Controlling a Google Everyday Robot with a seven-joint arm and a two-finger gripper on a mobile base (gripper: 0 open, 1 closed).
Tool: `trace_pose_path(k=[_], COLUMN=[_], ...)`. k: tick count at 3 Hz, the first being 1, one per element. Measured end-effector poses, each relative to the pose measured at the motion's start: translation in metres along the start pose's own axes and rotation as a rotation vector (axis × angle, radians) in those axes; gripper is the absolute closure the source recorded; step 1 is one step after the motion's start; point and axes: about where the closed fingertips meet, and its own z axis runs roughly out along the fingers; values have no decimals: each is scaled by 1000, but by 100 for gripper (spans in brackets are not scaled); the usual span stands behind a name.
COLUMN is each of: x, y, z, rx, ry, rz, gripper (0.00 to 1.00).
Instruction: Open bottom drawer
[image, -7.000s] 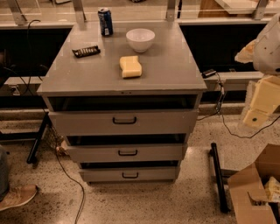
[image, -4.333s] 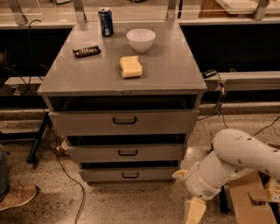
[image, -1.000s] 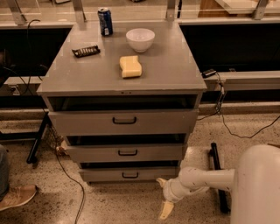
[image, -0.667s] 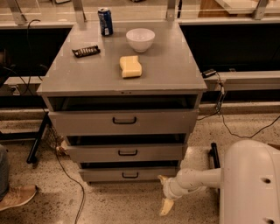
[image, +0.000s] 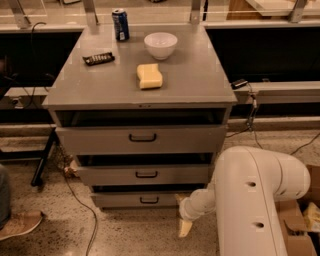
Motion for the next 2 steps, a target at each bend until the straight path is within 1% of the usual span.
trace_pose_path(k=[1,2], x=[-10,-10], y=[-19,-37], z=[14,22], rx=[22,30], ry=[12,-1], rz=[-49,-54], gripper=[0,0])
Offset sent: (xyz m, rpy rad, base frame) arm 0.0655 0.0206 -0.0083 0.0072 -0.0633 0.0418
